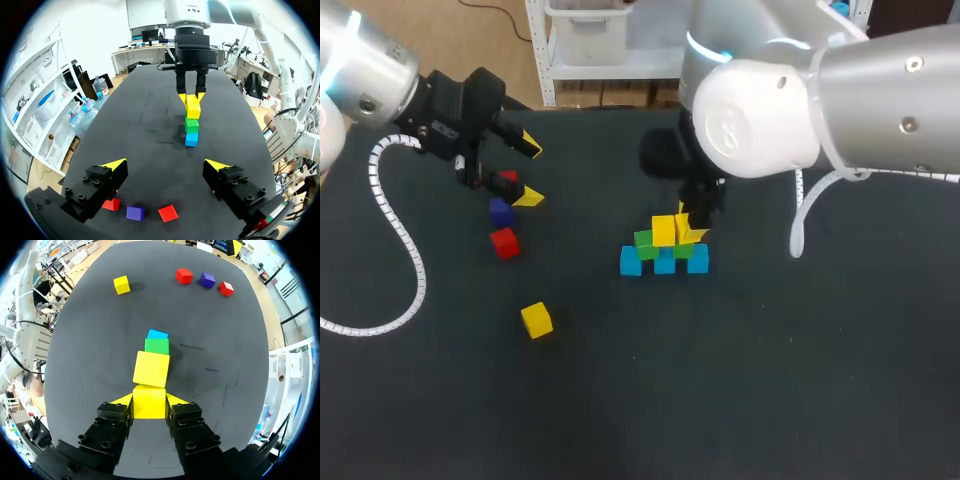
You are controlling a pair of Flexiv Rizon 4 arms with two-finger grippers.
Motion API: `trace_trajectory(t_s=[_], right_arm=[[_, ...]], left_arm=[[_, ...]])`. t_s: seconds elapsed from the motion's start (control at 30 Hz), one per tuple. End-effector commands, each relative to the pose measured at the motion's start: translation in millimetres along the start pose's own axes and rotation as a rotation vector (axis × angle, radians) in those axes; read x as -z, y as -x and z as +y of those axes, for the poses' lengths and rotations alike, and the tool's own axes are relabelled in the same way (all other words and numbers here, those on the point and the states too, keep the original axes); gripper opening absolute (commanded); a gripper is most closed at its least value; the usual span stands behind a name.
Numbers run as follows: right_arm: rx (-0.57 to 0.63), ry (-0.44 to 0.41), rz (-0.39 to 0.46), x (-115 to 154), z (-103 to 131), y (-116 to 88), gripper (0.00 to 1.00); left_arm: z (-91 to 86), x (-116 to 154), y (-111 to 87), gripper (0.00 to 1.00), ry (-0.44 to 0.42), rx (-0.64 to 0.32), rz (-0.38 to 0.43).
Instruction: Place the blue cubes, place green cubes on the blue cubes, place the yellow cubes on the green cubes, then place the red cubes on the yellow cubes, and place purple cube on the red cubes.
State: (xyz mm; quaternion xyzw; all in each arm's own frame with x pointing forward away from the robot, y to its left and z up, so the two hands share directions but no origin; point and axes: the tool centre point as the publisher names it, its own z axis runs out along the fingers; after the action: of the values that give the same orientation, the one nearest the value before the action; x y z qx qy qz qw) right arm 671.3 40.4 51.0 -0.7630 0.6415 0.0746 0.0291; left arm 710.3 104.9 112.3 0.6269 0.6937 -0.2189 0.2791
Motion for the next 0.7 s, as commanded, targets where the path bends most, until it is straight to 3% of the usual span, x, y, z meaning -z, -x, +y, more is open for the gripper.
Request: trace_trajectory(t_s=[0.03, 0.7], right_arm=[[-0.001, 0.003, 0.002, -0.2, -0.4, 0.8, 0.0], [-0.003, 0.014, 0.002, -4.7, -1.1, 1.5, 0.0]], left_arm=[[0.9, -0.5, -1.4, 1.0, -0.001, -0.004, -0.005], [0.9, -0.5, -1.4, 1.0, -0.001, -0.004, -0.005]])
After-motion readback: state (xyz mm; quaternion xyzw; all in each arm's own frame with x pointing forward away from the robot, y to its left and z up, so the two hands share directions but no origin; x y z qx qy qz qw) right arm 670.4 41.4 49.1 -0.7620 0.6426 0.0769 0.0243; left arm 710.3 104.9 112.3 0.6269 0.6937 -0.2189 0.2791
